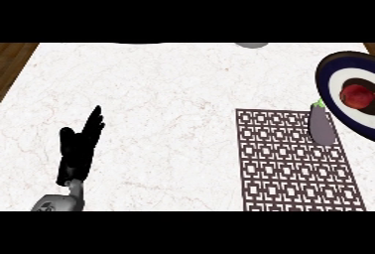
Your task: Pick the pear from the placemat and place it in the plate
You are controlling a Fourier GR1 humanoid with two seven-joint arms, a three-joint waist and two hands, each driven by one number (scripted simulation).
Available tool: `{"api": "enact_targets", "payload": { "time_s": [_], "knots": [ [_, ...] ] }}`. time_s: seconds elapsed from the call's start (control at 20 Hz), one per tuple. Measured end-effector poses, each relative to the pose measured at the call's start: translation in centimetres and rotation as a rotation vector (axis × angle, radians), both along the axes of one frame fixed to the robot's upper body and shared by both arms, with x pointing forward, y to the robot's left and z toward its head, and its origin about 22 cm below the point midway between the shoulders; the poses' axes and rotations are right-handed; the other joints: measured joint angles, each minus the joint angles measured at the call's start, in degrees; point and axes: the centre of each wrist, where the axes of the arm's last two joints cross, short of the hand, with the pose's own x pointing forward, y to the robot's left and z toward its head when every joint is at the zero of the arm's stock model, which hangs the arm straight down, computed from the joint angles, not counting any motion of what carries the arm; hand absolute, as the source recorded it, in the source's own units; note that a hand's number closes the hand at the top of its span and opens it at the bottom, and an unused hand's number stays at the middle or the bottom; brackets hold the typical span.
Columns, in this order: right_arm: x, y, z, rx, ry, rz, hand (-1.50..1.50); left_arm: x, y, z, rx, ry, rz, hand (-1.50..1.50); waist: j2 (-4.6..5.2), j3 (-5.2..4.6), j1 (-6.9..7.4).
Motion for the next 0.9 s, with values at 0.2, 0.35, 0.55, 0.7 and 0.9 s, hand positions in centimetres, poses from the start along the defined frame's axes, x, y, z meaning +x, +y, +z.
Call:
{"api": "enact_targets", "payload": {
  "time_s": [0.2, 0.35, 0.55, 0.7, 0.9],
  "knots": [
    [-1.5, -1.9, 0.9, 0.097, 0.0, -0.029, -1.5, -0.2, -0.1, -0.2, 0.002, -0.004, -0.005, 0.0, 0.16, 0.0, 0.25],
    [-2.3, -2.4, 0.3, 0.129, 0.012, -0.029, -1.5, 0.1, 0.2, -0.5, -0.005, -0.005, -0.004, 0.0, 0.33, 0.03, 0.22],
    [-2.8, -2.8, 0.1, 0.141, 0.013, -0.027, -1.5, -0.1, -0.4, -0.6, -0.008, 0.0, -0.014, 0.0, 0.36, 0.07, 0.5],
    [-3.3, -3.0, -0.4, 0.142, 0.009, -0.025, -1.5, 0.2, -0.3, -0.3, -0.006, -0.002, -0.015, 0.0, 0.37, 0.11, 0.48],
    [-3.2, -2.7, -0.9, 0.13, 0.003, -0.022, -1.5, 0.1, -0.5, -0.7, -0.004, -0.004, -0.014, 0.0, 0.42, 0.1, 0.68]
  ]
}}
